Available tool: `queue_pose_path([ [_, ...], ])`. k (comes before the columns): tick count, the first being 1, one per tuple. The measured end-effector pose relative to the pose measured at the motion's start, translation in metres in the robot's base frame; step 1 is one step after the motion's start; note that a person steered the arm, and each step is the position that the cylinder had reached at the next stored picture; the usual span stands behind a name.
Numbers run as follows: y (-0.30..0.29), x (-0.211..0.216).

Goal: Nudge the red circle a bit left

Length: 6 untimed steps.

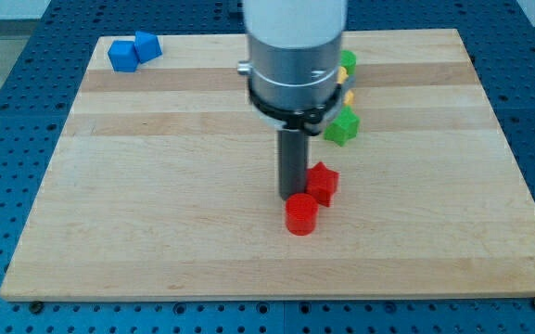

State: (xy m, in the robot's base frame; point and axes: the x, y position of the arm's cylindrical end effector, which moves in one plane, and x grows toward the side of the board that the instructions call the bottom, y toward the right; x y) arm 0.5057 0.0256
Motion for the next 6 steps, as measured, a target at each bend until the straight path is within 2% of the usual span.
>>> queue_pose_path([
  [3,0.078,0.012],
  [5,0.021,0.012],
  [6,0.007,-0.003],
])
